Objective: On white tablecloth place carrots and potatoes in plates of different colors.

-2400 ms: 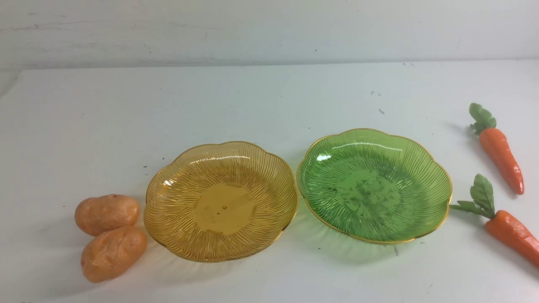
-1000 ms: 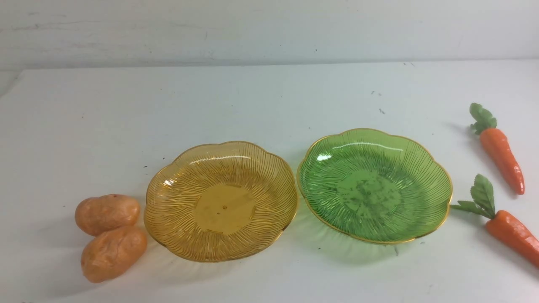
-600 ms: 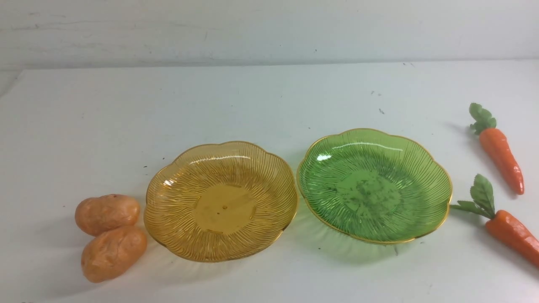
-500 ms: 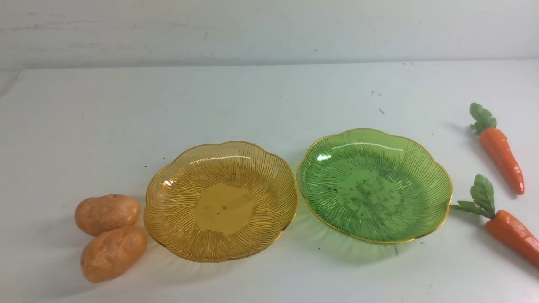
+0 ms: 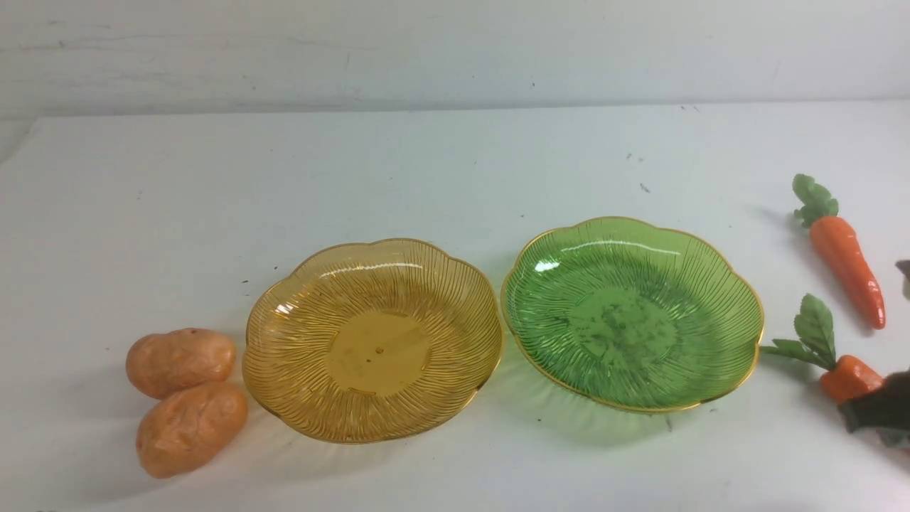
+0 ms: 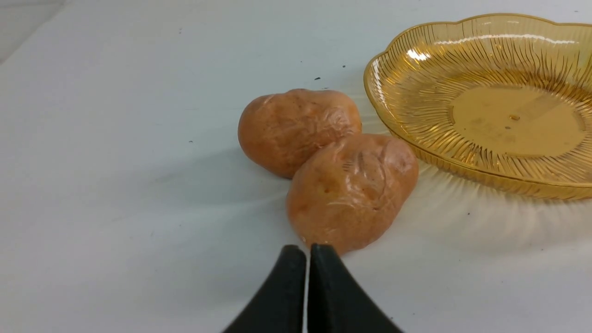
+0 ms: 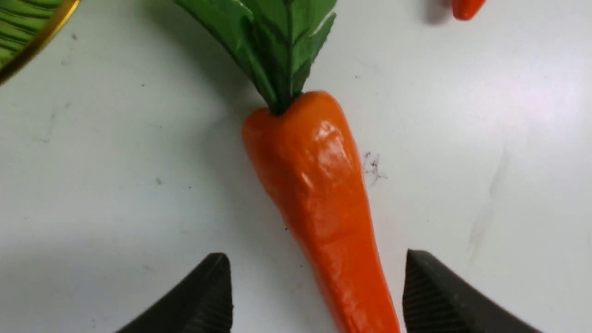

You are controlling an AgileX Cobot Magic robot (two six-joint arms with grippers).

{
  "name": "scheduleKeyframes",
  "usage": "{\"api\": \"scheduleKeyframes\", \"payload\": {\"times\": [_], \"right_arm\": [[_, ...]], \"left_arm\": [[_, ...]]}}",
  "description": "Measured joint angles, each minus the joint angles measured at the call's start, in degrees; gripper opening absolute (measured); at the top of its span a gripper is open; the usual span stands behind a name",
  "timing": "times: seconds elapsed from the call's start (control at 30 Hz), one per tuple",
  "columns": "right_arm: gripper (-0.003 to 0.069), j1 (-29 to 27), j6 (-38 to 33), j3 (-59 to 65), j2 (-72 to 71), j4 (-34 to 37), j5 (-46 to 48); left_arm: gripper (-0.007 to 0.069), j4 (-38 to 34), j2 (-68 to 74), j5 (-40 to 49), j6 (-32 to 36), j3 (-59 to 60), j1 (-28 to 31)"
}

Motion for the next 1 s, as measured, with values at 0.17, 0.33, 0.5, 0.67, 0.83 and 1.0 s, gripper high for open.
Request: {"api": "scheduleKeyframes", "payload": {"times": [0.17, 0.33, 0.5, 0.67, 0.83, 1.0], "right_arm": [[0.0497, 0.00, 0.00, 0.00, 5.15, -4.37, -2.19], [0.0506, 0.00, 0.00, 0.00, 9.49, -7.07, -3.75], [0.0480, 0.00, 0.00, -0.54, 12.89, -8.09, -4.55], [0.0323, 0.00, 0.05, -1.10, 13.60, -8.22, -4.21], [0.0304, 0.00, 0.51, -4.06, 13.04, -7.38, 2.87], [0.0304, 0.00, 2.59, -10.34, 9.53, -6.14, 13.45]], "left_arm": [[-0.0001, 0.00, 0.00, 0.00, 0.00, 0.00, 0.00], [-0.0001, 0.00, 0.00, 0.00, 0.00, 0.00, 0.00], [-0.0001, 0.00, 0.00, 0.00, 0.00, 0.00, 0.00], [-0.0001, 0.00, 0.00, 0.00, 0.00, 0.00, 0.00], [-0.0001, 0.00, 0.00, 0.00, 0.00, 0.00, 0.00], [-0.0001, 0.00, 0.00, 0.00, 0.00, 0.00, 0.00]]}}
